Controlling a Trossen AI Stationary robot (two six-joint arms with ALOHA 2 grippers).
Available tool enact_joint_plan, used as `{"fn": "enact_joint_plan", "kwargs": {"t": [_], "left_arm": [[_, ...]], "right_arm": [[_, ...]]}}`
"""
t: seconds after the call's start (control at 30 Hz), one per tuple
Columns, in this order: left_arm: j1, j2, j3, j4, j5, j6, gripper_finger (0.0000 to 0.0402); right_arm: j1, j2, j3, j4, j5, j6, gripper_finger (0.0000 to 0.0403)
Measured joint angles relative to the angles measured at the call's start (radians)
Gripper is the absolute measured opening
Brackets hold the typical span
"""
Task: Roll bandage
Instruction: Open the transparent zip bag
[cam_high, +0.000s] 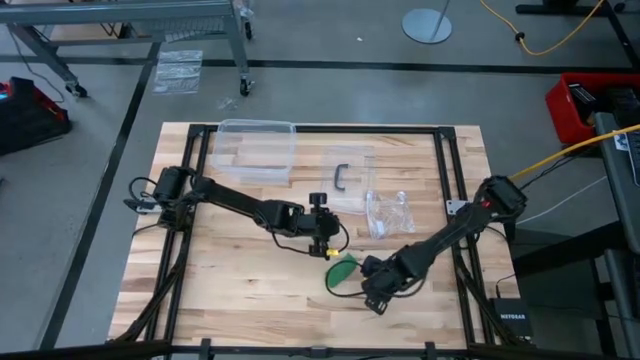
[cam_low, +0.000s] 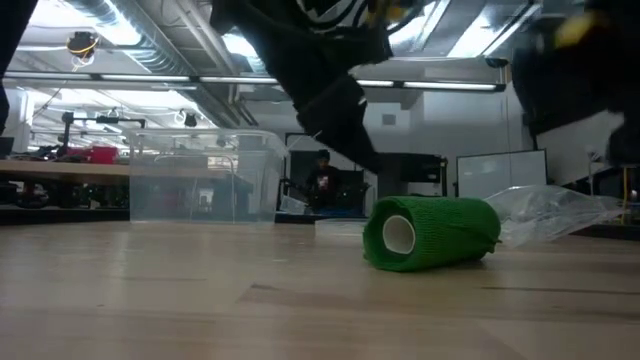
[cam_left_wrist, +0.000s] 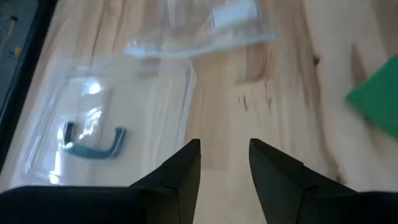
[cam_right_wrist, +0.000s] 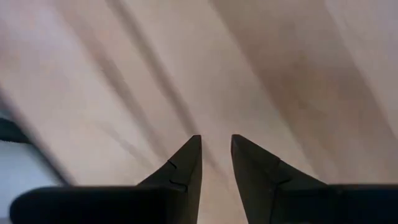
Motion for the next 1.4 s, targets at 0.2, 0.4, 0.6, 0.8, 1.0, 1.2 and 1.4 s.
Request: {"fn": "enact_joint_plan", "kwargs": {"t": [0.2,0.4,0.6,0.8,1.0,1.2,1.4], "left_arm": [[0.008,0.0,0.0,-0.013,0.001,0.044,0.0129],[0.008,0.0,0.0,-0.001,0.0,0.061,0.0129],[0.017,0.0,0.0,-0.003,0.0,0.06,0.0129],[0.02,0.0,0.0,-0.004,0.0,0.06,0.0129],[0.02,0.0,0.0,-0.006,0.0,0.067,0.0129],[0.019,0.001,0.0,-0.006,0.0,0.088,0.0129],[0.019,0.001,0.0,-0.006,0.0,0.095,0.0129]], "right_arm": [[-0.009,0.038,0.0,-0.124,-0.013,-0.006,0.0092],[-0.006,0.04,0.001,-0.302,0.061,0.031,0.0092],[-0.007,0.038,0.001,-0.49,0.246,0.126,0.0092],[-0.006,0.04,0.001,-0.444,0.445,0.127,0.0092],[-0.007,0.059,0.001,-0.435,0.56,0.025,0.0092],[-0.006,0.099,0.001,-0.462,0.491,-0.016,0.0092],[-0.006,0.13,0.001,-0.536,0.499,-0.016,0.0092]]}}
